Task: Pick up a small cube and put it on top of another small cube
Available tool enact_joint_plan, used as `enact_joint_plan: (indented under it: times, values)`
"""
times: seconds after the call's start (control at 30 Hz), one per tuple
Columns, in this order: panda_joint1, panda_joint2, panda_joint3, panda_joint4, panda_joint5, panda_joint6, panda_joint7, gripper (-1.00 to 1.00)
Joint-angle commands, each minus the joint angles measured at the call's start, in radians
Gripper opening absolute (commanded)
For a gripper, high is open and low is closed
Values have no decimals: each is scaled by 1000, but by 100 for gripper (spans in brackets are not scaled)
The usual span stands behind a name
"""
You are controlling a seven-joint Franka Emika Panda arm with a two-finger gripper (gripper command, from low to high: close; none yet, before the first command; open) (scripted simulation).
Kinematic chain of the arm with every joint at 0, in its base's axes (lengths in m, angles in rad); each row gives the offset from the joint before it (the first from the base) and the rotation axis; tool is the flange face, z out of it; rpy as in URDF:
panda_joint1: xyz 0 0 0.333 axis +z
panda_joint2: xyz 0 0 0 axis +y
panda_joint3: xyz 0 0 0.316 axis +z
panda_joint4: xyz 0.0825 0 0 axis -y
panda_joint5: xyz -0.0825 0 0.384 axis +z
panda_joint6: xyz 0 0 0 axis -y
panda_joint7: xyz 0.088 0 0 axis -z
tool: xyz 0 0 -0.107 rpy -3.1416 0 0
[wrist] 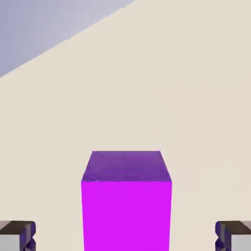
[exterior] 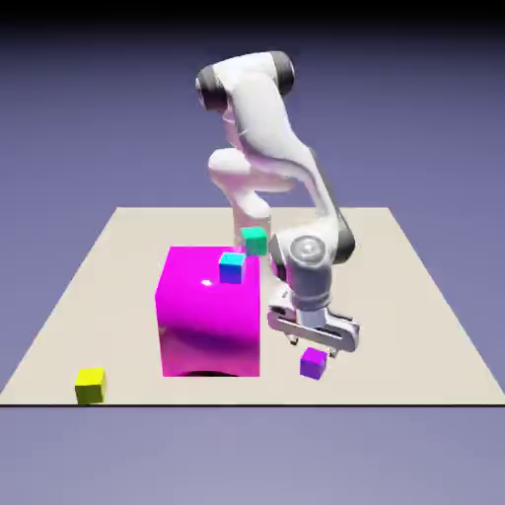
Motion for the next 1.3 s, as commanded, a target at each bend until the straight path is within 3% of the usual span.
enact_joint_plan:
  times: [0.0, 0.03, 0.27, 0.63, 1.27]
  values:
    - [12, 21, -13, 1, -12, 20, 8, 0]
    - [12, 21, -13, 1, -12, 20, 8, -100]
    - [-41, -176, 54, 4, 67, -177, -115, -100]
    - [156, -435, -247, 124, 274, -635, 181, -100]
    - [-448, 14, -424, 518, 405, -357, 290, -100]
